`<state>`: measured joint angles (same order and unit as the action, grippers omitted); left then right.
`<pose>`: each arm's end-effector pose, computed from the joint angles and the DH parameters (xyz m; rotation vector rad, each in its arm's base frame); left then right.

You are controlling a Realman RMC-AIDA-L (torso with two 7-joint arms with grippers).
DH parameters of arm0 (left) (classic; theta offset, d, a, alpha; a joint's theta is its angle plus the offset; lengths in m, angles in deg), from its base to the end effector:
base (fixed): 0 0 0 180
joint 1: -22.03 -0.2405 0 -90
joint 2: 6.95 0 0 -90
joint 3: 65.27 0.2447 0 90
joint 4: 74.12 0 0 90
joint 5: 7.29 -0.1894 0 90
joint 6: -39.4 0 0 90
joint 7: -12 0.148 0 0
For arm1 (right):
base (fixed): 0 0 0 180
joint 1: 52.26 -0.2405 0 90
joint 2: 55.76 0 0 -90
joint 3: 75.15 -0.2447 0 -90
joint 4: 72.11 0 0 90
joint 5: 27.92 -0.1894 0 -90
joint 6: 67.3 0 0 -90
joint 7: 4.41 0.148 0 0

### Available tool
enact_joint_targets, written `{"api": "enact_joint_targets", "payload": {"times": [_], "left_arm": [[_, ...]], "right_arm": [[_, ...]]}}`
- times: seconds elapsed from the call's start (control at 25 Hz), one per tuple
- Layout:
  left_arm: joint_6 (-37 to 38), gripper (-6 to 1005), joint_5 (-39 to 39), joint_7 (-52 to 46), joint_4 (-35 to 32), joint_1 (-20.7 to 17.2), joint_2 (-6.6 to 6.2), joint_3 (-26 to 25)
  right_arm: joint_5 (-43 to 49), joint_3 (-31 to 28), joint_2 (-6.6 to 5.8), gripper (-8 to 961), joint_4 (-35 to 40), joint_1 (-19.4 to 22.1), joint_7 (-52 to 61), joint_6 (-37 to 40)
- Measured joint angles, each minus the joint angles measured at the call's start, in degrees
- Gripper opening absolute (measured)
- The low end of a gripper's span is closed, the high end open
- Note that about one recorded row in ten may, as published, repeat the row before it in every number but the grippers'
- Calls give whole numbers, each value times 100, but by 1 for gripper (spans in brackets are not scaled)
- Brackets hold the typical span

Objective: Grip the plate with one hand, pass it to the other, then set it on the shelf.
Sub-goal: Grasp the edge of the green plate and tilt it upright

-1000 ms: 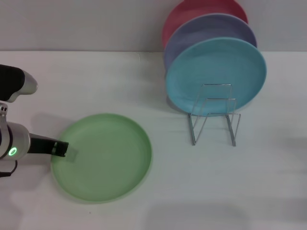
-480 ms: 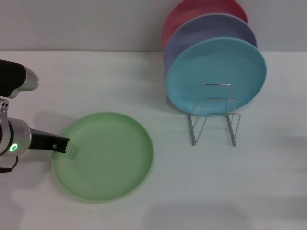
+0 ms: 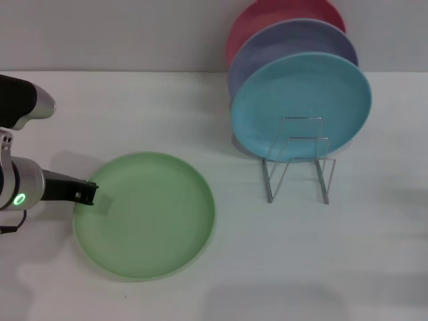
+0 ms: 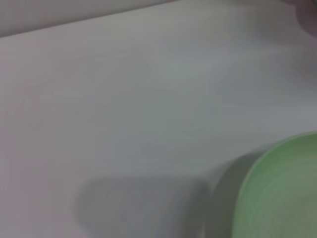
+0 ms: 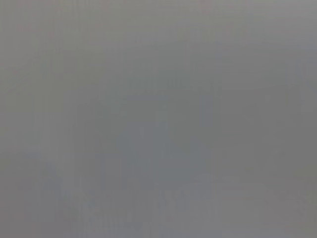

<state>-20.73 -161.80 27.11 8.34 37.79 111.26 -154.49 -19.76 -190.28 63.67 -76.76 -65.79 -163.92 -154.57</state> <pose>-0.2411 0.3225 0.0026 -2.1389 -1.0913 0.2089 0.3504 0.2441 0.0732 -1.2501 0.4956 0.8411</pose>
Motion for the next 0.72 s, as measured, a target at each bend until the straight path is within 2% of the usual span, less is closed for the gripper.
{"api": "enact_joint_targets", "payload": {"times": [0.24,0.72], "left_arm": [[9,57,0,1,55,6,1,4],[98,39,-2,76,708,-69,-15,-36]], "right_arm": [[0,0,0,824,-1,-14,27,-15],[148,191,-5,824,-144,-83,89,-222]]}}
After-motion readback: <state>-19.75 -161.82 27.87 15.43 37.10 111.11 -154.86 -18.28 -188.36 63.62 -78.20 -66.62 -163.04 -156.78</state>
